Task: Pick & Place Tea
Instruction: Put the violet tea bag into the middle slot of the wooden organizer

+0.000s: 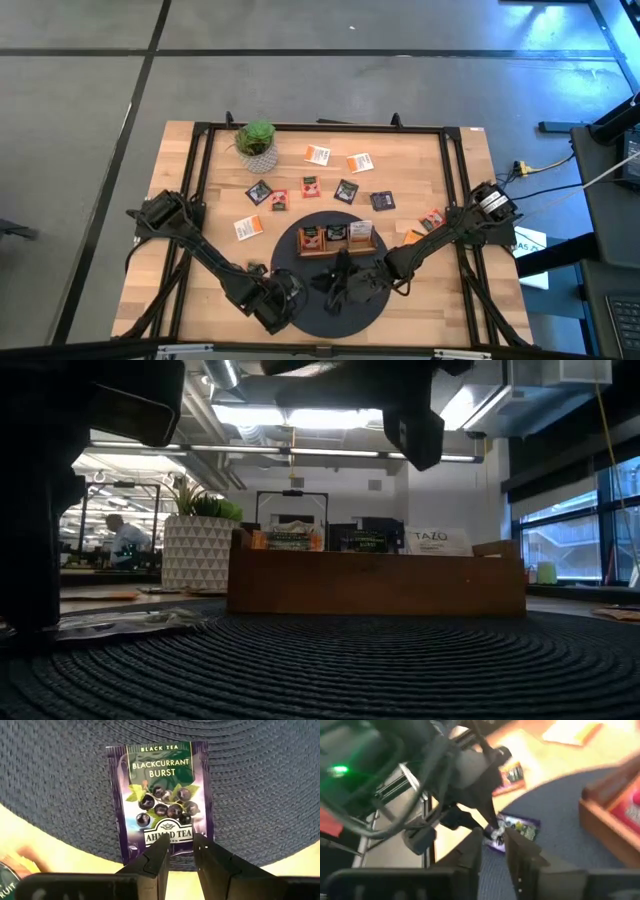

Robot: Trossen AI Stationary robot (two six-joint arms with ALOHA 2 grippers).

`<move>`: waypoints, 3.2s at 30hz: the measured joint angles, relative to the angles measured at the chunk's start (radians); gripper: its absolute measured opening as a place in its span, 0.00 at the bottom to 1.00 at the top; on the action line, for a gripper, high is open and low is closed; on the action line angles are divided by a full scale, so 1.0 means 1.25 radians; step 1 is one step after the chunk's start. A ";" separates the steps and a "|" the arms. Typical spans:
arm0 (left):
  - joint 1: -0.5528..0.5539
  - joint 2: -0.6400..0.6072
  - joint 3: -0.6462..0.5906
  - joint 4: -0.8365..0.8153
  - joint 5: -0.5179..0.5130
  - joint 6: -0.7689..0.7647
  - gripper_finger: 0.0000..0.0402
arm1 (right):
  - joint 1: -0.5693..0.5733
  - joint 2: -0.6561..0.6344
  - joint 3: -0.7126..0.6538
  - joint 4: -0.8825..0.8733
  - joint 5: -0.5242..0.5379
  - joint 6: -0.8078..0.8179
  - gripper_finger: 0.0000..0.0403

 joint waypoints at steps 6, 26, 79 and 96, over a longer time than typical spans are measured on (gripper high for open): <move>-0.005 0.006 0.000 0.003 -0.011 0.063 0.21 | -0.001 0.036 0.000 0.002 -0.008 0.139 0.40; -0.012 0.015 0.000 0.065 -0.062 0.145 0.21 | -0.042 0.172 0.000 0.082 -0.188 0.285 0.40; -0.046 -0.005 0.000 -0.100 -0.149 -0.144 0.21 | -0.099 0.226 0.325 -0.457 -0.148 0.099 0.31; -0.048 -0.010 -0.100 0.096 -0.159 -0.170 0.21 | -0.099 0.284 0.326 -0.421 -0.220 0.164 0.31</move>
